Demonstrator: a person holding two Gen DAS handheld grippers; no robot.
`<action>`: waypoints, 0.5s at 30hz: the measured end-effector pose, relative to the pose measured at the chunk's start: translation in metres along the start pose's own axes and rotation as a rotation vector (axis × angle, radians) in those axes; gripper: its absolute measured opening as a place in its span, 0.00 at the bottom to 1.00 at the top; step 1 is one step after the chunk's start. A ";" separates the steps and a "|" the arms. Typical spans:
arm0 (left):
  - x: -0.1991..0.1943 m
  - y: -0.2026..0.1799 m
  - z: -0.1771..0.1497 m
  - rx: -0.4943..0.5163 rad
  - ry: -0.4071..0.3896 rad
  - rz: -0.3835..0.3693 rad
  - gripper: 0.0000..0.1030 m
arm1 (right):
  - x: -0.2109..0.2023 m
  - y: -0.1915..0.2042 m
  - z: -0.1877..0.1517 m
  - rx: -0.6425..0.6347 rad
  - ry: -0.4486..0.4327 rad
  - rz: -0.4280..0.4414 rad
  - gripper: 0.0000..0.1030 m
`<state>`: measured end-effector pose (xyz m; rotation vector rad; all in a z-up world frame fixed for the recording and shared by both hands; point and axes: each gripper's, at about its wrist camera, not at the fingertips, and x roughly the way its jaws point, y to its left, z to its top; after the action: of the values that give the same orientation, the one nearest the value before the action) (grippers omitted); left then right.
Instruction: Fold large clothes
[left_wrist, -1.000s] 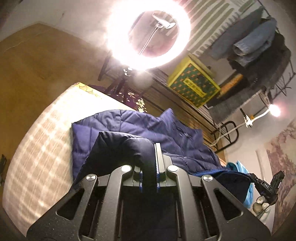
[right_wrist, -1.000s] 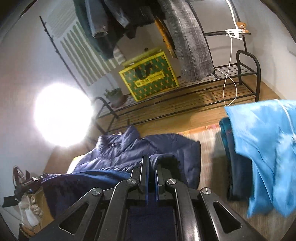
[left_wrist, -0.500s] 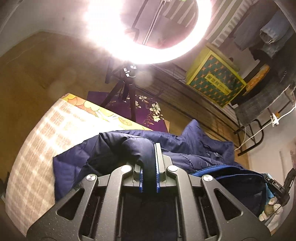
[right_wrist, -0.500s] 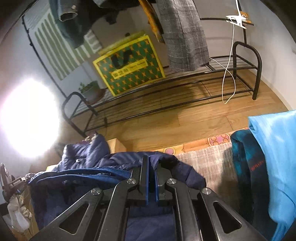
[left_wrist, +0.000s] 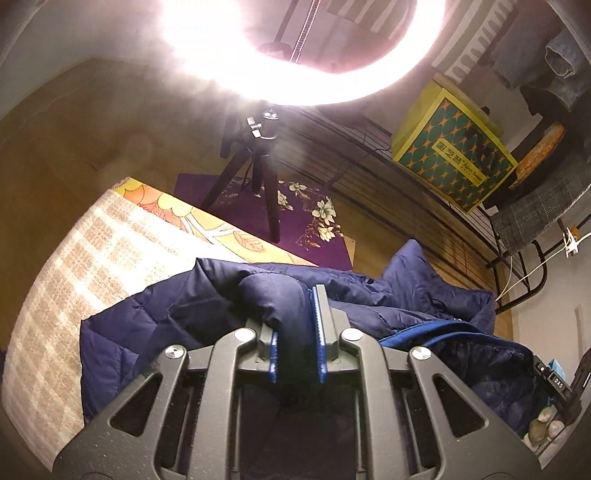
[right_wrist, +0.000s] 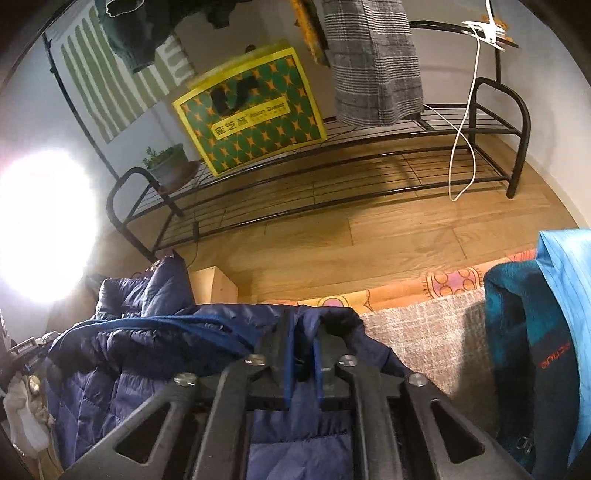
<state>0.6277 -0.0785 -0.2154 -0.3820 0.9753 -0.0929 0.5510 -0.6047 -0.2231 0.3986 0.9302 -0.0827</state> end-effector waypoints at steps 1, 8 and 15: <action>-0.001 0.001 0.002 -0.007 0.004 -0.016 0.18 | -0.002 0.001 0.001 0.002 -0.003 0.006 0.25; -0.022 0.003 0.014 -0.015 -0.023 -0.079 0.26 | -0.026 0.002 0.005 -0.021 -0.077 0.002 0.64; -0.030 0.007 0.025 -0.028 -0.021 -0.118 0.55 | -0.042 0.021 -0.015 -0.148 -0.087 0.030 0.57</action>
<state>0.6311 -0.0572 -0.1818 -0.4654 0.9338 -0.1823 0.5192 -0.5845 -0.1912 0.2693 0.8380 -0.0034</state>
